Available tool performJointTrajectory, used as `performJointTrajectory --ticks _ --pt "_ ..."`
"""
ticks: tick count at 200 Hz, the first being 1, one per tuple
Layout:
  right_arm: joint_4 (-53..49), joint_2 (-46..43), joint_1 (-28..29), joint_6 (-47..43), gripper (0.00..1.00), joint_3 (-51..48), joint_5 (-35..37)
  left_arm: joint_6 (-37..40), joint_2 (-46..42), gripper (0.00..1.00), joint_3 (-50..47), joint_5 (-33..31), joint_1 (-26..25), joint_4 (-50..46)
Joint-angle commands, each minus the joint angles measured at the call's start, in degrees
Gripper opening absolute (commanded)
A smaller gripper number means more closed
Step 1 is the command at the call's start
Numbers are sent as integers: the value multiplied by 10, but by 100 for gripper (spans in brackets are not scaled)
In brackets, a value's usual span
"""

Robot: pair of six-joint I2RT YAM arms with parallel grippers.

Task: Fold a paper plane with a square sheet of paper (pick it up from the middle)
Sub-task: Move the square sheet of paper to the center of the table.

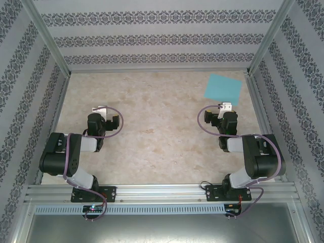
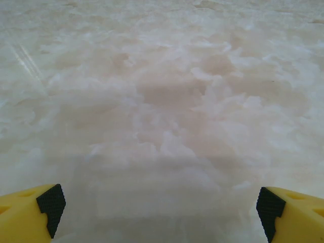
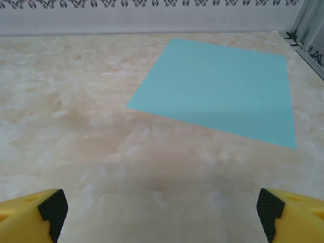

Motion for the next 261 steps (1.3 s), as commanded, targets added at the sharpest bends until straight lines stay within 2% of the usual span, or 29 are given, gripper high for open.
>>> performJointTrajectory --ticks 1,88,131,143,167,183,203,231,243,261 --pt "8 -9 -6 -7 98 8 -7 11 -4 100 7 5 7 29" --pt "12 -10 -13 -1 97 6 -20 11 -2 100 7 6 8 28" --pt "27 -14 -13 9 97 -3 3 11 -5 100 5 3 7 32" --pt "24 -35 -13 11 98 -8 8 9 -28 100 15 -2 7 -3" --pt "-104 -106 -13 3 97 23 -9 6 -105 100 51 -12 6 -124" --pt "-177 -142 -14 12 98 53 -9 -24 -143 100 67 -21 6 -168" --pt "-278 -178 -15 43 98 110 -55 -80 -166 100 96 11 5 -220" --pt "-404 -176 -14 86 98 203 -129 -162 -141 100 177 77 0 -338" --pt "-459 -162 -15 98 98 242 -122 -191 -130 100 198 103 -7 -358" --pt "-520 -132 -16 98 98 296 -72 -228 -121 100 217 134 -27 -368"
